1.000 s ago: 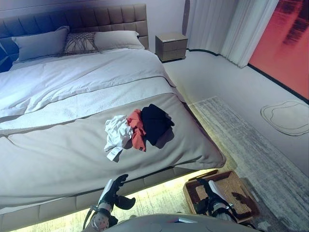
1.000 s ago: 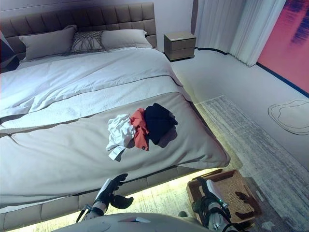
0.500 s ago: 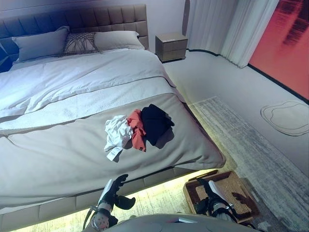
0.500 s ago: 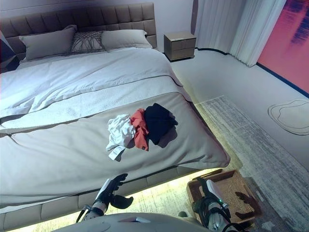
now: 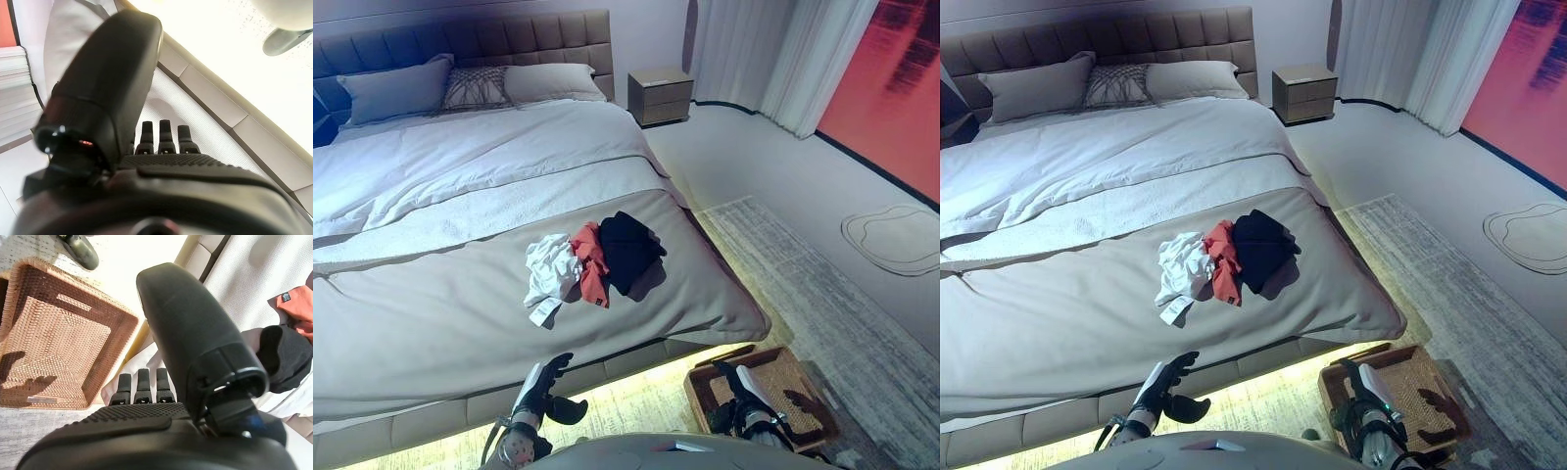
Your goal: Pick up the clothes from the bed and place them into the basket
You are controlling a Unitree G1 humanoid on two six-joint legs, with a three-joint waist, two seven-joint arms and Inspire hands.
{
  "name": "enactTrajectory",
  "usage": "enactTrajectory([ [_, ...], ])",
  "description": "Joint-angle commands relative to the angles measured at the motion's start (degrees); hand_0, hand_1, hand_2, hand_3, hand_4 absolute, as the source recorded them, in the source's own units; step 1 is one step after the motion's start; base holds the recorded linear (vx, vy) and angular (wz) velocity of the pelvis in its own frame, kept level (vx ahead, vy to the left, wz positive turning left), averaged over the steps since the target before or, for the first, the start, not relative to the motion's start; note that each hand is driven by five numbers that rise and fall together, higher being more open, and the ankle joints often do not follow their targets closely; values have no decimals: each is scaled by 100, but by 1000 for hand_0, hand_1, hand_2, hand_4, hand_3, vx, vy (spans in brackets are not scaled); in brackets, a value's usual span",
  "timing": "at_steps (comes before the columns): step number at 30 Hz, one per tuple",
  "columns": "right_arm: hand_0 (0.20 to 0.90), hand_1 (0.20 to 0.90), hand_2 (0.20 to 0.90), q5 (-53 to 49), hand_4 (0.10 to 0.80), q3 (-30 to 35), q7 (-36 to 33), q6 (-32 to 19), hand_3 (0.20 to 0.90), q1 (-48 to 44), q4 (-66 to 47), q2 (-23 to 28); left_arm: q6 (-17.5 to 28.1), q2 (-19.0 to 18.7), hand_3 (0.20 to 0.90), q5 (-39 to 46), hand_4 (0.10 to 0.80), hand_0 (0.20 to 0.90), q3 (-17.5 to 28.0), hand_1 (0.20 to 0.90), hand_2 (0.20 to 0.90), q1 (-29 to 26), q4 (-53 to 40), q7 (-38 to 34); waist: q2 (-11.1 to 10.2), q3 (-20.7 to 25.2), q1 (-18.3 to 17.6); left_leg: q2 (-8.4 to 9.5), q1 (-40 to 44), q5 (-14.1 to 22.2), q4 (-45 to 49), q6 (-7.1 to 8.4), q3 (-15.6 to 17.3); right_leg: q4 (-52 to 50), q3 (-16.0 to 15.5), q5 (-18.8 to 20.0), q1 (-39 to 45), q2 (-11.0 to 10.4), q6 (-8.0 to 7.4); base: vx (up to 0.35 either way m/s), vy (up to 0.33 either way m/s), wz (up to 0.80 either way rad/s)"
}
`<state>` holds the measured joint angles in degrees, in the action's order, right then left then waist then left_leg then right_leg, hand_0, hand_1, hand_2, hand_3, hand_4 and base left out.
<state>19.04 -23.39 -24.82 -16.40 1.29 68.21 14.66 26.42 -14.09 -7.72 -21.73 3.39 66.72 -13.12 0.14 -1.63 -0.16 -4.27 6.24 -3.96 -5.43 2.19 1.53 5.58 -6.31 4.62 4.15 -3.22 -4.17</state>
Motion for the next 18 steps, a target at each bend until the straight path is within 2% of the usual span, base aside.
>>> enactTrajectory([
  [1, 900, 900, 900, -428, 800, -78, -442, -369, 900, -941, -650, 143, 244, -54, 900, 252, 800, 900, -12, 900, 900, -714, -68, -23, -131, -389, 40, 380, 296, 652, 43, -306, -153, -81, 192, -326, 463, -35, 5, 0, 0, 0],
  [5, 900, 900, 900, -623, 800, -102, -693, -162, 900, -1285, -1634, 475, 252, -185, 900, 253, 800, 900, -80, 900, 900, -677, -333, -72, -139, -460, 102, 374, 305, 646, 43, -319, -163, -154, 194, -367, 448, -24, 54, 0, 0, 0],
  [10, 900, 900, 900, -643, 800, -41, -1135, 29, 900, -1821, -2171, 793, 179, -368, 900, 326, 800, 900, -110, 900, 900, -643, -542, -140, -124, -569, 233, 367, 318, 630, 43, -342, -212, -487, 94, -570, 380, -21, 115, 32, -2, 2],
  [13, 900, 900, 900, -759, 800, 30, -1238, 307, 900, -2405, -2358, 1082, 204, -510, 900, 376, 800, 900, -128, 900, 900, -718, -690, -86, -118, -741, 334, 366, 184, 646, 271, -356, -277, -921, -13, -745, 198, -33, 187, 0, -12, 7],
  [16, 900, 900, 900, -986, 800, -47, -1316, 842, 900, -3555, -2233, 1423, 190, -659, 900, 463, 800, 900, -337, 900, 900, -997, -989, -12, -67, -1103, 514, 412, -367, 674, 853, -346, -505, -1587, -133, -919, -299, -85, 284, -91, -31, 19],
  [18, 900, 900, 900, -1098, 800, -125, -1364, 997, 900, -4046, -2056, 1532, 240, -686, 900, 467, 800, 900, -456, 900, 900, -1153, -1074, -39, -47, -1262, 576, 465, -630, 686, 1063, -334, -595, -1738, -158, -957, -503, -109, 312, -155, -12, 30],
])
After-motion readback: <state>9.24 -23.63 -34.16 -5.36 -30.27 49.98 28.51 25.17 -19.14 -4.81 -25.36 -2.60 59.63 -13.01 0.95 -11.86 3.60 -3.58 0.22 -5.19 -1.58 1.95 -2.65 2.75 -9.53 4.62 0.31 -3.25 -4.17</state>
